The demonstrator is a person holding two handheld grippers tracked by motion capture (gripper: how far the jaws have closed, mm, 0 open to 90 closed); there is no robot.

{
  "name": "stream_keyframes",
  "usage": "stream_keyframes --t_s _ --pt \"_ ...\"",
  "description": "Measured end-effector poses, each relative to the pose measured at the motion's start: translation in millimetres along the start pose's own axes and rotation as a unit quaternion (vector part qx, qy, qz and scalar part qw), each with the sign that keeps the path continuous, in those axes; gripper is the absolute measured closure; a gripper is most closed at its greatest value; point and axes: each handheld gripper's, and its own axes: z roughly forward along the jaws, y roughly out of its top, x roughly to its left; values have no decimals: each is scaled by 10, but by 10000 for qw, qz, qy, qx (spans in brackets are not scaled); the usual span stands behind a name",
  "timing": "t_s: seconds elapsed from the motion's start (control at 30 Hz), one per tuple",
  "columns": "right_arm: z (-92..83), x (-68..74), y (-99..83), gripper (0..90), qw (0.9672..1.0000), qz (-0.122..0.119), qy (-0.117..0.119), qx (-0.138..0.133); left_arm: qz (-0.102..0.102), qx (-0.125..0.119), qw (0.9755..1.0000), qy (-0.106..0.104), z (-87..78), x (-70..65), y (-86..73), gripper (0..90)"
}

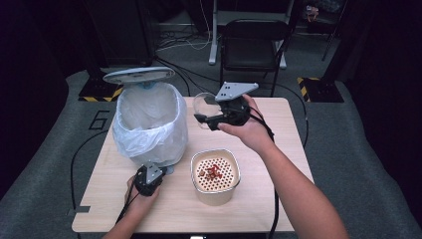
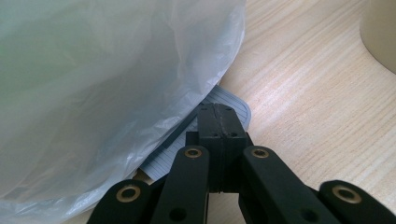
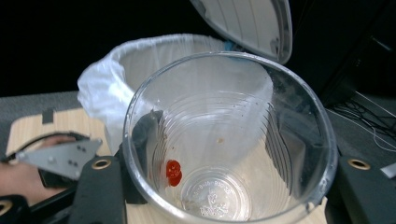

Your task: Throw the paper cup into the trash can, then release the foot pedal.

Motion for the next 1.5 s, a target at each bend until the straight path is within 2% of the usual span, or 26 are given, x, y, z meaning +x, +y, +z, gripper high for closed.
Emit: stream_keyframes --t_s 0.2,0.4,0.43,0.47,0.53,0.7,0.8,0.87,1.07,1.1,1.13,1.17,1.33,1.5 --pt "105 14 235 377 9998 154 67 -52 -20 37 10000 -54 -6 9 3 900" --pt "206 16 361 376 9997 214 71 -36 -39 74 9999 -84 -10 12 6 900" --pt "227 20 388 376 9997 220 69 -35 -86 -87 9999 36 13 -4 -6 900" --pt "247 23 412 376 9997 231 54 -37 -59 71 9999 -104 -10 18 6 900" --pt "319 31 466 375 9995 296 78 -71 -67 72 9999 -116 -10 21 5 900" --pt "458 68 500 374 9993 271 243 -103 -99 64 9998 -132 -8 25 4 900" --pt "629 111 539 373 9992 221 334 -97 -79 66 9999 -114 -9 23 4 900" --pt "670 128 550 372 9991 237 342 -45 -66 71 9999 -108 -10 22 5 900" --pt "965 161 601 369 9989 271 386 75 -54 77 9999 -97 -11 13 4 900" --pt "965 161 601 369 9989 271 386 75 -54 77 9999 -97 -11 13 4 900" --pt "998 163 601 368 9989 253 387 106 -73 -80 9999 46 12 -4 -7 900" --pt "1081 173 598 364 9989 239 369 186 -37 71 9999 -78 -11 16 5 900" --pt "1261 194 600 359 9988 302 280 277 -55 82 9999 -114 -12 19 5 900" --pt "1376 225 625 354 9985 326 305 308 -70 75 9999 -104 -11 19 6 900"
